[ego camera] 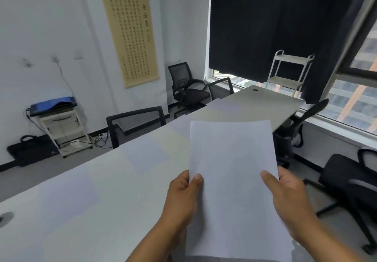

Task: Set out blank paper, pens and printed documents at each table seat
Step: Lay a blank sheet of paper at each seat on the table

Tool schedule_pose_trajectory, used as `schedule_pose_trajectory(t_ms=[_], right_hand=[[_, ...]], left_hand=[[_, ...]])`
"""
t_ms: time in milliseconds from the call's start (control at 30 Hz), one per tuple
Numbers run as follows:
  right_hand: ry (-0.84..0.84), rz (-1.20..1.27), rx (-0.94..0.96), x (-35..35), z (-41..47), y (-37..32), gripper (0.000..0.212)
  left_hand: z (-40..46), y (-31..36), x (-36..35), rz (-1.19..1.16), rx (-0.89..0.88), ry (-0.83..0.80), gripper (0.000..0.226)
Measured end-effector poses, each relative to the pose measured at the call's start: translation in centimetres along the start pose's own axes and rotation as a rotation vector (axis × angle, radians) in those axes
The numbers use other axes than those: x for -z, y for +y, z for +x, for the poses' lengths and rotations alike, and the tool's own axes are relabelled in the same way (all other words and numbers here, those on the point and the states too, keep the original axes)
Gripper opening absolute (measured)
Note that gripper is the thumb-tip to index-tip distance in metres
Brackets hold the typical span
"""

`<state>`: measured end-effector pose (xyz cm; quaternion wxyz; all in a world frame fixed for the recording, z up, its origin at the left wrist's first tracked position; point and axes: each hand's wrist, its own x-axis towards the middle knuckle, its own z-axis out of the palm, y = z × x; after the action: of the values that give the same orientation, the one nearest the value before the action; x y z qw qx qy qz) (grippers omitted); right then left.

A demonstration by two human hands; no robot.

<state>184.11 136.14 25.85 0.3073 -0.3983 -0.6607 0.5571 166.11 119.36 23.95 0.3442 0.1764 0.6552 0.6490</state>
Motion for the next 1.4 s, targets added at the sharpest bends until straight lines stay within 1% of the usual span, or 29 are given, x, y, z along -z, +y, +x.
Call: schedule_pose_trajectory(t_ms=[100, 200, 233, 333, 467, 567, 733, 867, 1000, 1133, 1200, 1333, 1400], right_hand=[[-0.136, -0.002, 0.008, -0.8, 5.0, 0.7, 0.021], [-0.306, -0.065, 0.026, -1.7, 10.2, 1.1, 0.042], [-0.355, -0.089, 0.028, -2.2, 11.5, 1.3, 0.045], [-0.426, -0.161, 0.037, -4.0, 14.1, 2.4, 0.049], [-0.562, -0.194, -0.006, -7.3, 16.1, 4.5, 0.05], [-0.653, -0.236, -0.04, -9.9, 17.2, 6.9, 0.042], [-0.773, -0.346, -0.092, -15.2, 19.3, 10.1, 0.042], [-0.764, -0.408, -0.09, -18.3, 21.4, 11.2, 0.039], [-0.817, -0.439, -0.133, -21.1, 23.2, 12.2, 0.035], [-0.827, -0.44, -0.162, -23.3, 24.4, 13.3, 0.03], [-0.832, -0.444, -0.176, -24.0, 25.0, 14.0, 0.032], [-0.852, -0.458, -0.206, -25.7, 25.9, 16.0, 0.043], [-0.872, -0.45, -0.225, -26.2, 26.3, 17.0, 0.041]], left_hand=[[2.1, -0.2, -1.0, -0.024, 0.039, 0.112, 0.029], [3.9, -0.7, -1.9, -0.063, 0.091, 0.247, 0.031], [4.2, -0.9, -2.0, -0.077, 0.098, 0.29, 0.031], [4.3, -2.2, -1.8, -0.096, 0.141, 0.392, 0.029], [4.7, -4.2, -0.7, -0.112, 0.21, 0.515, 0.026], [5.5, -6.0, 0.7, -0.125, 0.272, 0.604, 0.026], [7.8, -9.5, 3.4, -0.186, 0.383, 0.645, 0.027], [10.5, -11.3, 5.8, -0.232, 0.404, 0.624, 0.027], [12.9, -12.2, 7.5, -0.27, 0.432, 0.634, 0.027], [14.4, -13.5, 8.8, -0.285, 0.457, 0.647, 0.027], [14.8, -14.0, 9.2, -0.299, 0.468, 0.655, 0.027], [15.6, -15.5, 9.7, -0.336, 0.494, 0.689, 0.029], [15.8, -16.2, 9.9, -0.348, 0.502, 0.703, 0.027]])
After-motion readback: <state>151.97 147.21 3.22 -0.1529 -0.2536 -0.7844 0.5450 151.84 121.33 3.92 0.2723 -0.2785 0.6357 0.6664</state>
